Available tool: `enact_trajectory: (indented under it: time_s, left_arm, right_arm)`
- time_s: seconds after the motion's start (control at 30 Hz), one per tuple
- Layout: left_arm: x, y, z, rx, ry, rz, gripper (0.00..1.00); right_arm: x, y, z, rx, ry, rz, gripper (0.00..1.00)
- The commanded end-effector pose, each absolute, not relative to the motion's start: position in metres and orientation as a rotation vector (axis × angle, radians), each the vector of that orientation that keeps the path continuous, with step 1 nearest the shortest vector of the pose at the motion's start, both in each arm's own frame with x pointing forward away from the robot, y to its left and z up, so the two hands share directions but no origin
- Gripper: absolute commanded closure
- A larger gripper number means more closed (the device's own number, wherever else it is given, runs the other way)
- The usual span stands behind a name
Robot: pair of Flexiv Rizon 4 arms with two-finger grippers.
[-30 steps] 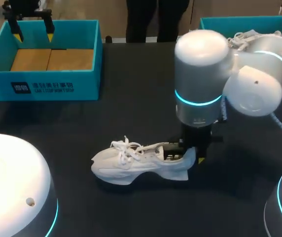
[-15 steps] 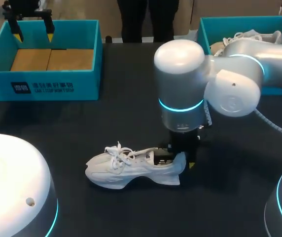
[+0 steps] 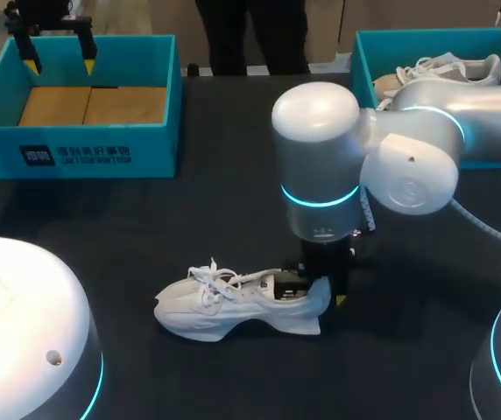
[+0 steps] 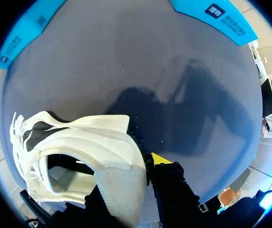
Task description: Take the shoe out of the shoebox, open the shoe tongue, remove and reinsert the insole, then place the shoe into the shoebox
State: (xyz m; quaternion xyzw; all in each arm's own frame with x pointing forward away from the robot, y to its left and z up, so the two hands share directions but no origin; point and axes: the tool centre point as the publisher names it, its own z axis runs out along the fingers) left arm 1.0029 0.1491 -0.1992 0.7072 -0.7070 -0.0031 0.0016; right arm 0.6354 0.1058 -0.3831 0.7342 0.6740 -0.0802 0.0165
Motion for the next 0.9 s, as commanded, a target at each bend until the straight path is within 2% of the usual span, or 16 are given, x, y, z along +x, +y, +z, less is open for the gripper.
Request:
enact_trajectory:
  time_s: [0.03,0.47,0.5,0.53,0.57,0.6,0.9]
  left_arm:
    - [1.002,0.150,-0.200,2.220,-2.219,-0.005,0.00]
    - [1.002,0.150,-0.200,2.220,-2.219,-0.005,0.00]
    - [1.002,0.150,-0.200,2.220,-2.219,-0.005,0.00]
    - [1.002,0.150,-0.200,2.220,-2.219,-0.005,0.00]
    - [1.002,0.150,-0.200,2.220,-2.219,-0.005,0.00]
    - [1.002,0.150,-0.200,2.220,-2.219,-0.005,0.00]
    - [1.002,0.150,-0.200,2.220,-2.219,-0.005,0.00]
  right_arm:
    - [0.635,0.104,-0.389,2.297,2.114,-0.232,1.00]
    - [0.633,0.102,-0.397,2.297,2.125,-0.235,1.00]
    - [0.633,0.102,-0.398,2.299,2.125,-0.237,0.89]
    - [0.633,0.102,-0.398,2.303,2.123,-0.239,0.68]
    - [0.633,0.101,-0.398,2.309,2.121,-0.240,0.53]
    - [0.634,0.101,-0.396,2.311,2.120,-0.241,0.00]
    - [0.634,0.103,-0.348,2.301,2.203,-0.132,0.00]
